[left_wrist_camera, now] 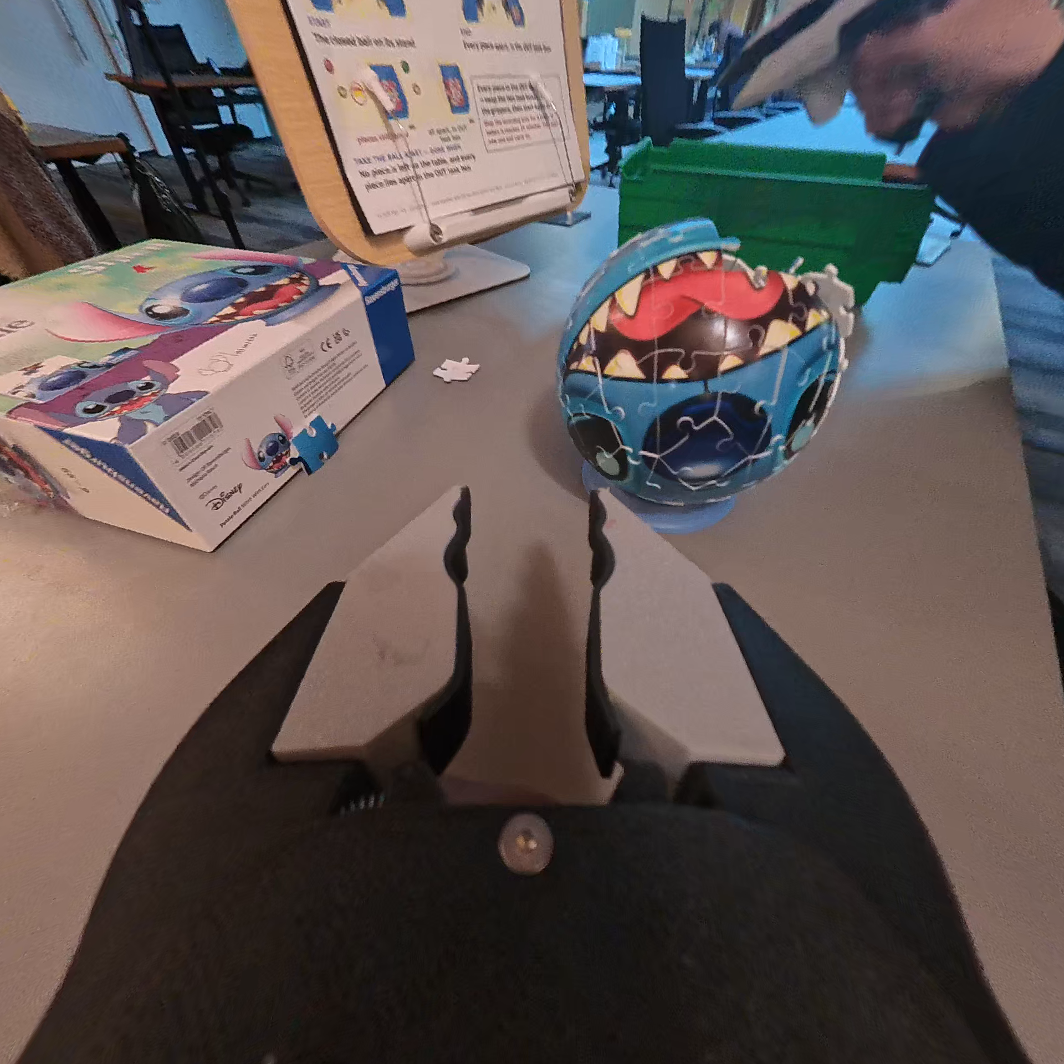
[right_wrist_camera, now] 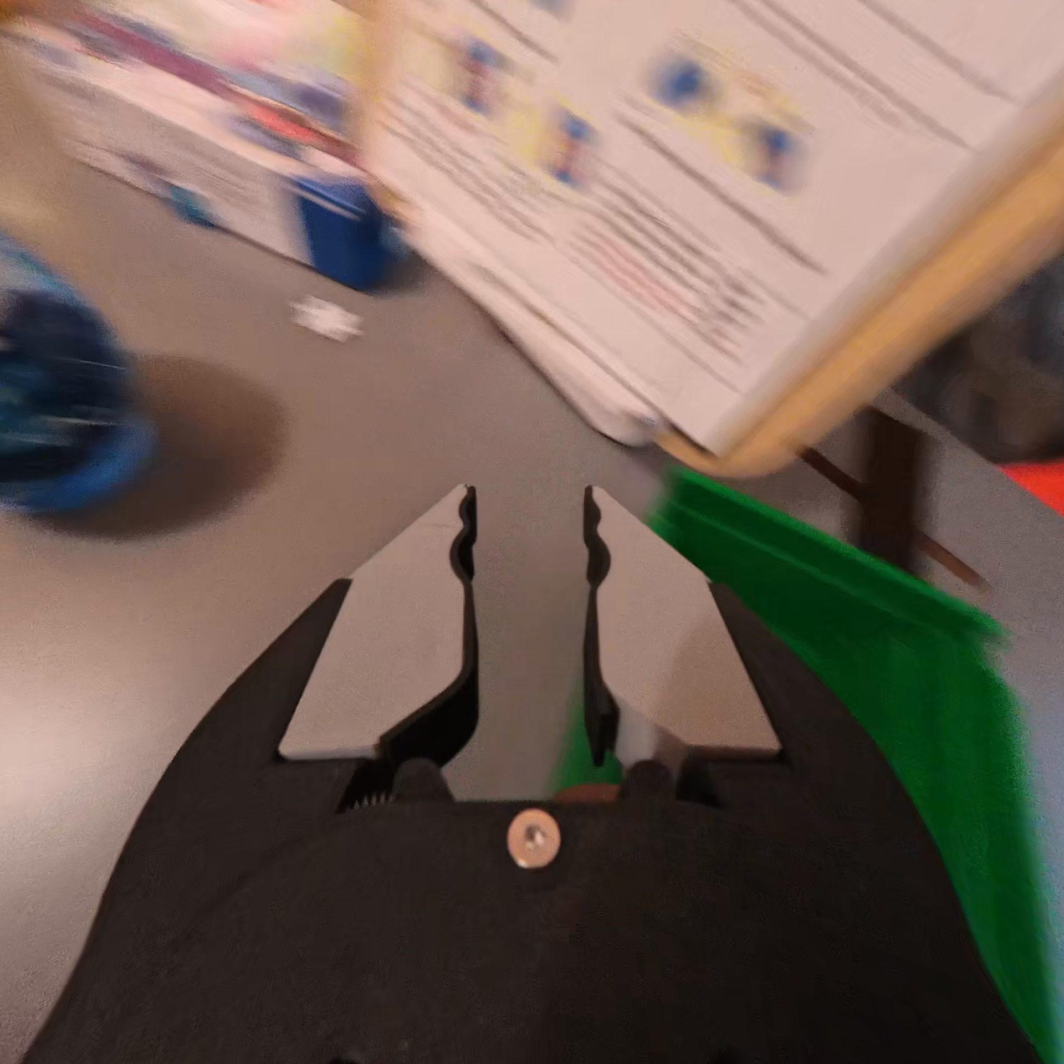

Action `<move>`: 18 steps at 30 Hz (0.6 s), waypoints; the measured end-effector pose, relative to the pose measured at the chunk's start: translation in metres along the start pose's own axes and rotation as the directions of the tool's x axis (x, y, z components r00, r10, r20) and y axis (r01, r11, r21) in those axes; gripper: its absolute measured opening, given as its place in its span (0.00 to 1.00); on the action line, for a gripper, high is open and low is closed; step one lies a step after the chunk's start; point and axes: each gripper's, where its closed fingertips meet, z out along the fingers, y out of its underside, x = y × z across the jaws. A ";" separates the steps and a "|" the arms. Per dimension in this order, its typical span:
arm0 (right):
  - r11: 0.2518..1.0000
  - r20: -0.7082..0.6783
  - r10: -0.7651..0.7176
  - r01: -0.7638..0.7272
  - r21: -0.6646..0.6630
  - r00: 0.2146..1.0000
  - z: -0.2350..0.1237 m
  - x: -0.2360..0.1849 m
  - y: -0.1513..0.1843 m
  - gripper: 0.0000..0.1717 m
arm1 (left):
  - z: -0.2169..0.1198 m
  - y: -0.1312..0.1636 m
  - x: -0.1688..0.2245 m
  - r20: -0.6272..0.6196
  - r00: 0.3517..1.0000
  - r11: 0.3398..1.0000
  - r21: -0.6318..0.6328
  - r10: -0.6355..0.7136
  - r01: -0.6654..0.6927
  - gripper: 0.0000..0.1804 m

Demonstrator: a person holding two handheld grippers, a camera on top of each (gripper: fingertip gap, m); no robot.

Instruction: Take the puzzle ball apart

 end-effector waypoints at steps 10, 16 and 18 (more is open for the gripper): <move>0.982 0.335 -0.011 0.073 -0.174 0.942 0.222 -0.102 -0.018 0.32 | -0.003 0.014 -0.019 0.105 0.992 0.993 -0.084 -0.073 0.082 0.25; 0.970 0.373 -0.049 0.133 -0.202 0.926 0.254 -0.113 -0.014 0.24 | -0.004 0.027 -0.020 0.119 0.992 0.984 -0.166 -0.044 0.064 0.25; 0.968 0.382 -0.084 0.165 -0.187 0.920 0.252 -0.118 -0.014 0.00 | -0.004 0.028 -0.019 0.121 0.992 0.983 -0.179 -0.029 0.051 0.25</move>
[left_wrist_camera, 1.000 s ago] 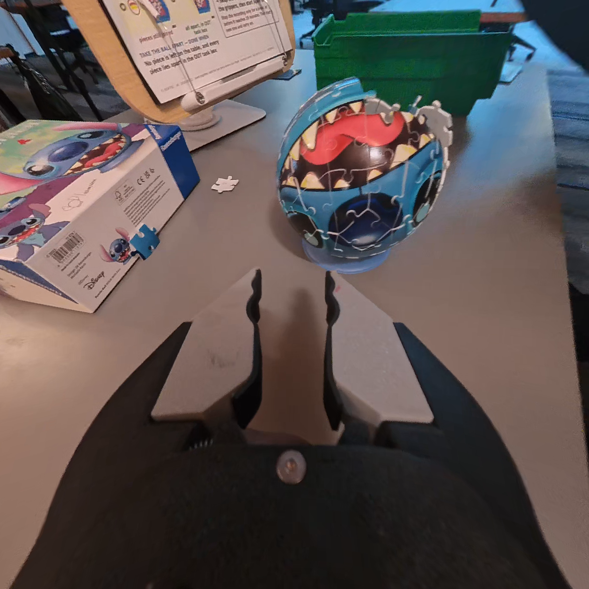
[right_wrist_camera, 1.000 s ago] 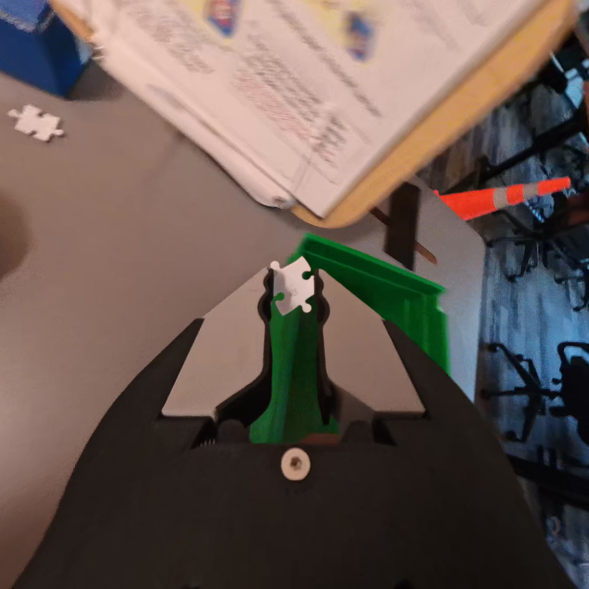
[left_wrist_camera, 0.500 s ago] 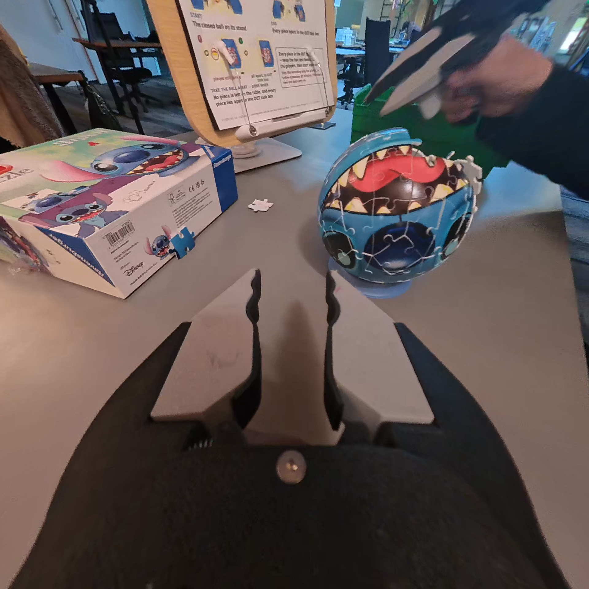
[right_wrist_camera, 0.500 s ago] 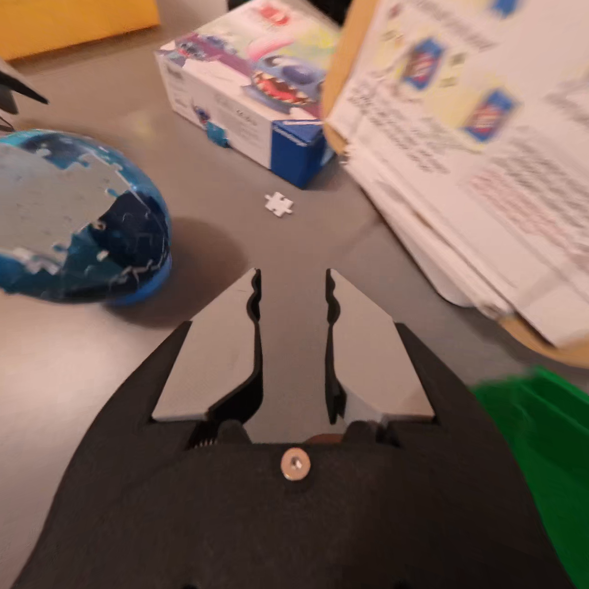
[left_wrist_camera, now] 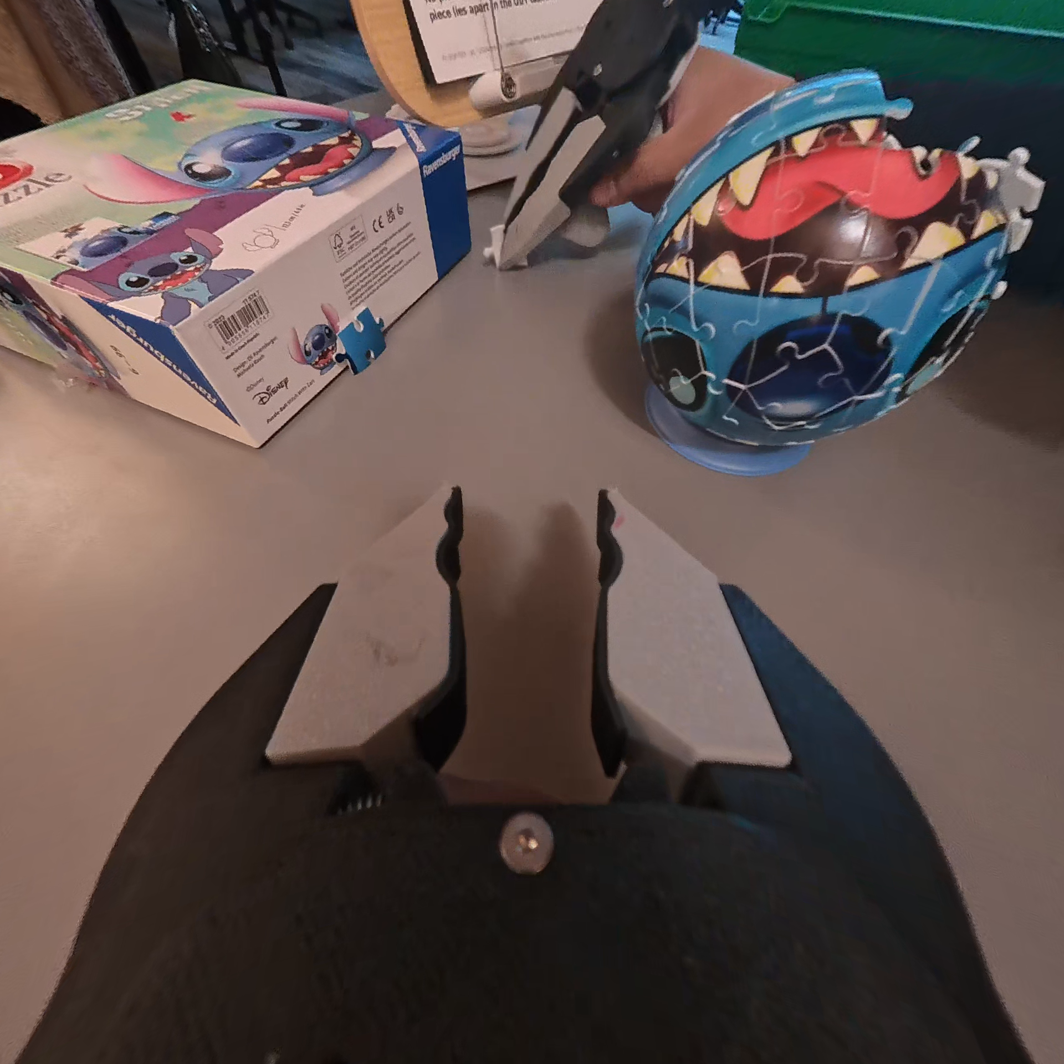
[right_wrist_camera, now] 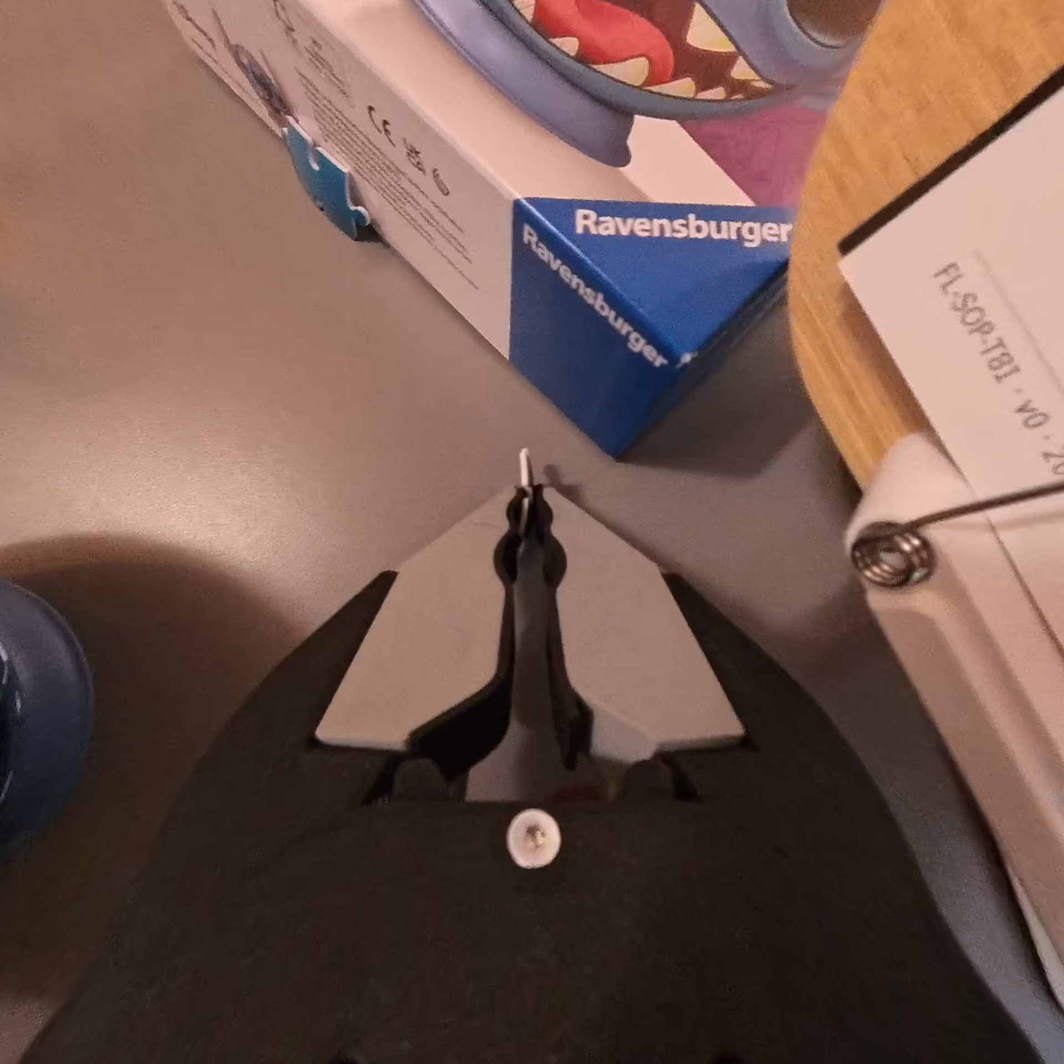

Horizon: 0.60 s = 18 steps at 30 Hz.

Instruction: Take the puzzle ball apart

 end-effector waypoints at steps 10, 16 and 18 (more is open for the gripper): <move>0.994 -0.468 0.017 0.033 0.100 0.884 -0.231 0.036 0.040 0.00 | 0.030 -0.014 -0.024 0.129 0.982 0.988 -0.085 0.139 -0.128 0.21; 0.947 -0.646 0.253 -0.320 0.014 0.720 -0.329 0.133 0.178 0.08 | 0.086 -0.037 -0.044 0.084 0.869 0.856 -0.244 0.487 -0.456 0.24; 0.937 -0.668 0.261 -0.350 0.001 0.697 -0.328 0.132 0.186 0.17 | 0.099 -0.038 -0.050 0.054 0.853 0.829 -0.274 0.520 -0.488 0.24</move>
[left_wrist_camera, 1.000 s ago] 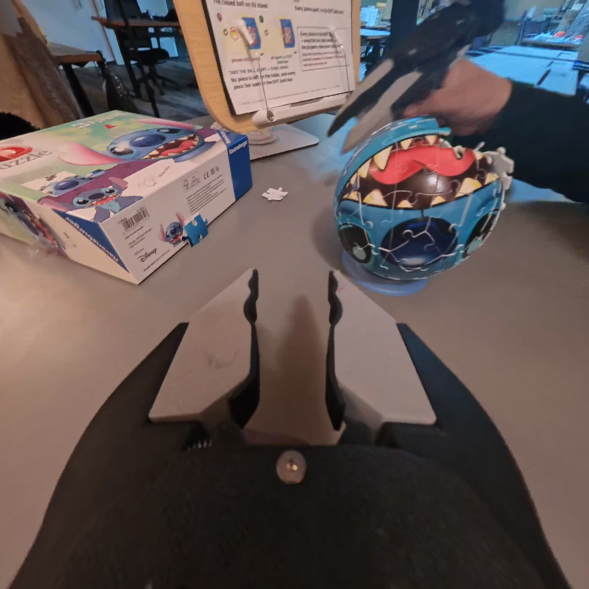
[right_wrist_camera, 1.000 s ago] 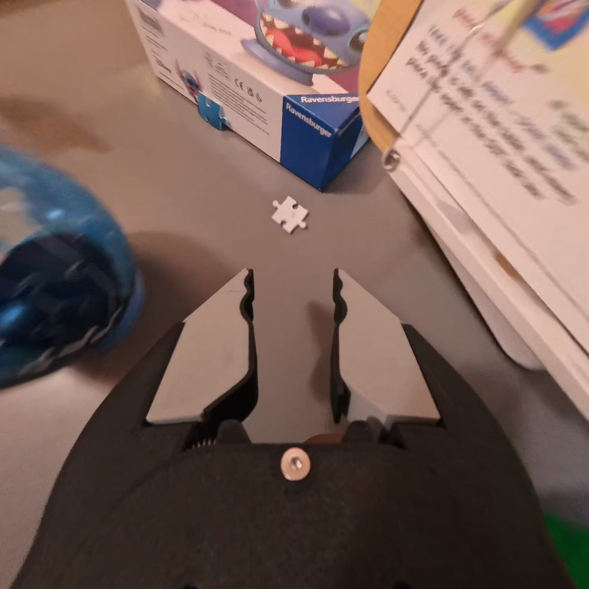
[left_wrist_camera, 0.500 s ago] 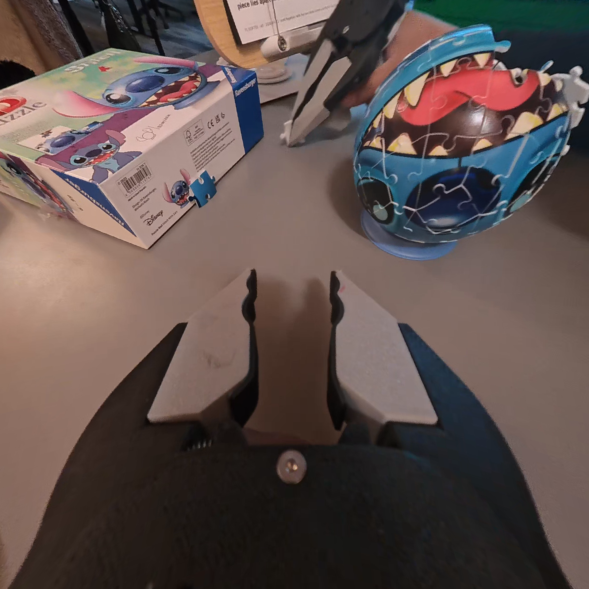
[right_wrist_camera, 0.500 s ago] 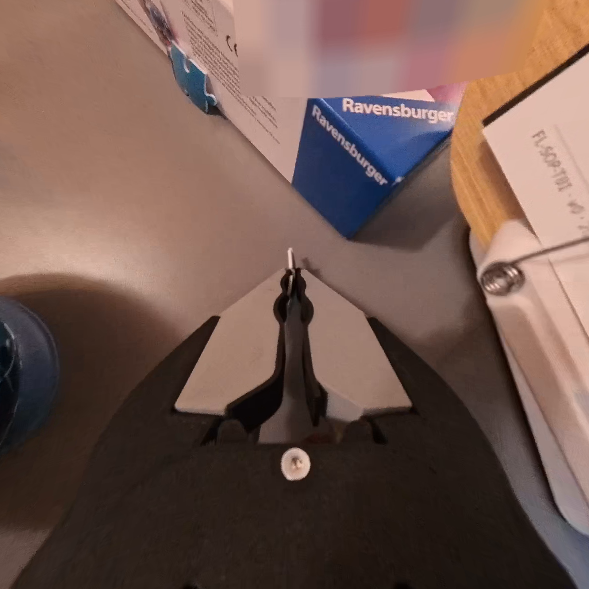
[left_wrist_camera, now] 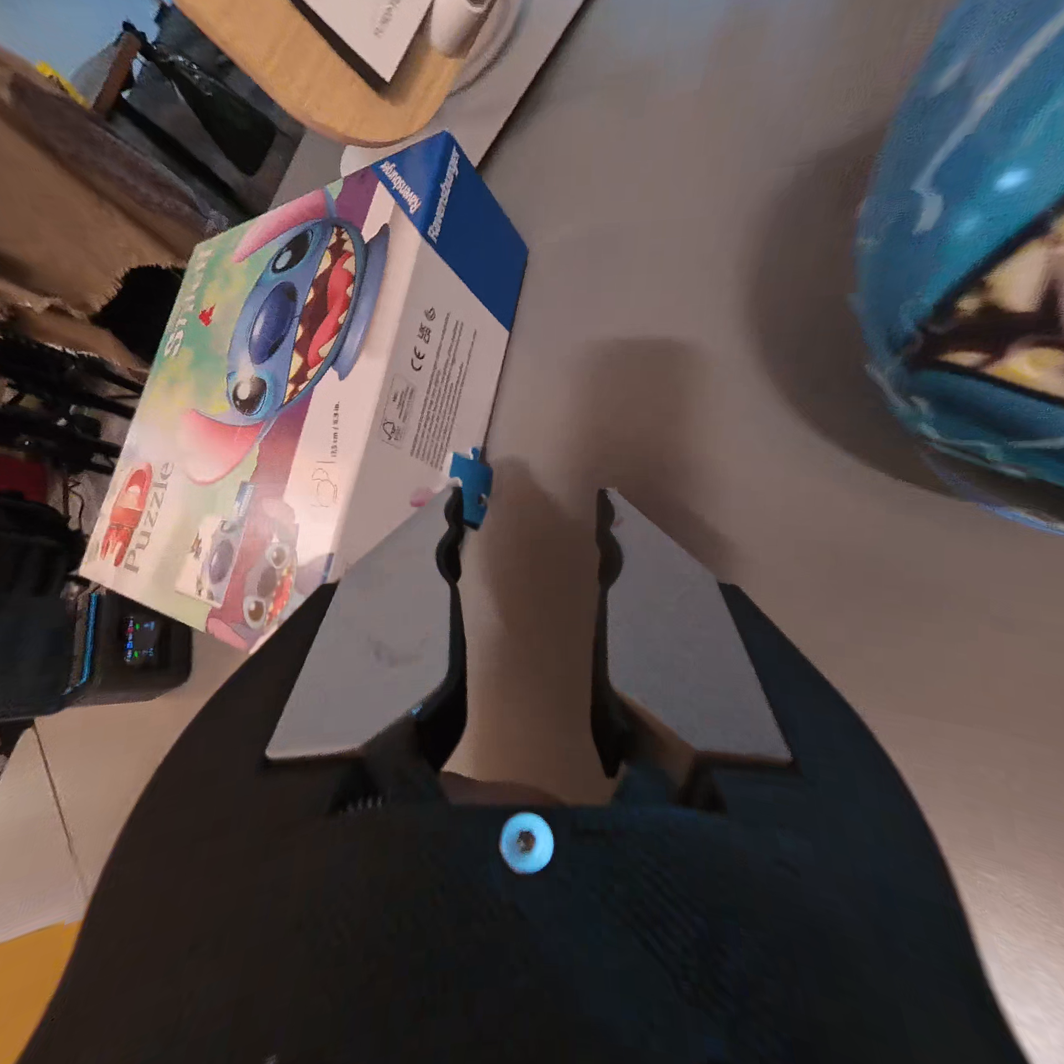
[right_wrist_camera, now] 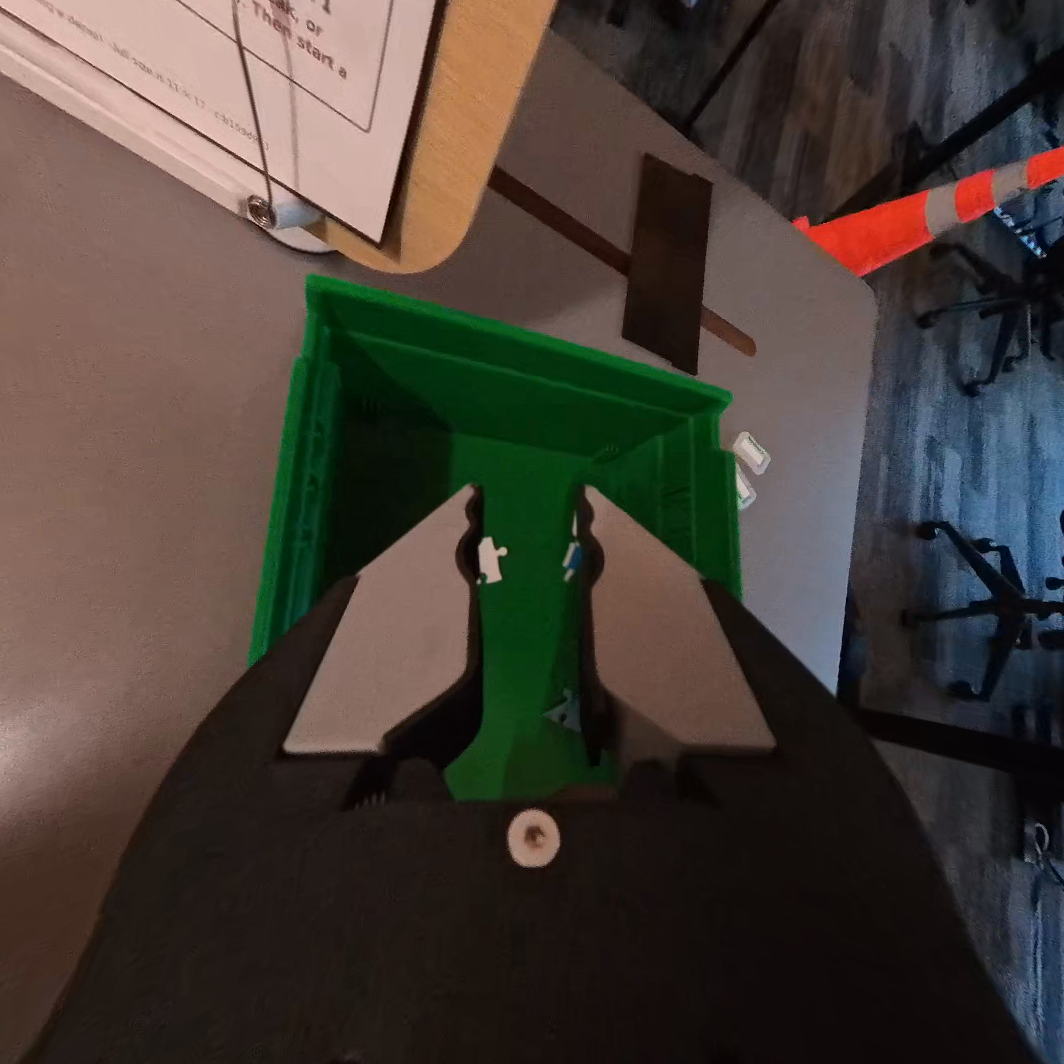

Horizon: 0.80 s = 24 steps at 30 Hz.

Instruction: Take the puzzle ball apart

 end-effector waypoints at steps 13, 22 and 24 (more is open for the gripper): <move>0.938 0.688 -0.292 0.059 0.341 0.665 0.057 -0.344 -0.144 0.22 | 0.029 0.045 -0.021 0.054 0.941 0.926 -0.164 -0.335 0.340 0.17; 0.921 0.735 -0.358 0.089 0.379 0.577 0.093 -0.383 -0.144 0.25 | 0.050 0.011 0.010 -0.277 0.880 0.923 -0.096 -0.385 0.373 0.29; 0.927 0.755 -0.357 0.111 0.358 0.550 0.096 -0.388 -0.141 0.25 | 0.040 0.006 0.024 -0.380 0.840 0.919 -0.098 -0.388 0.381 0.27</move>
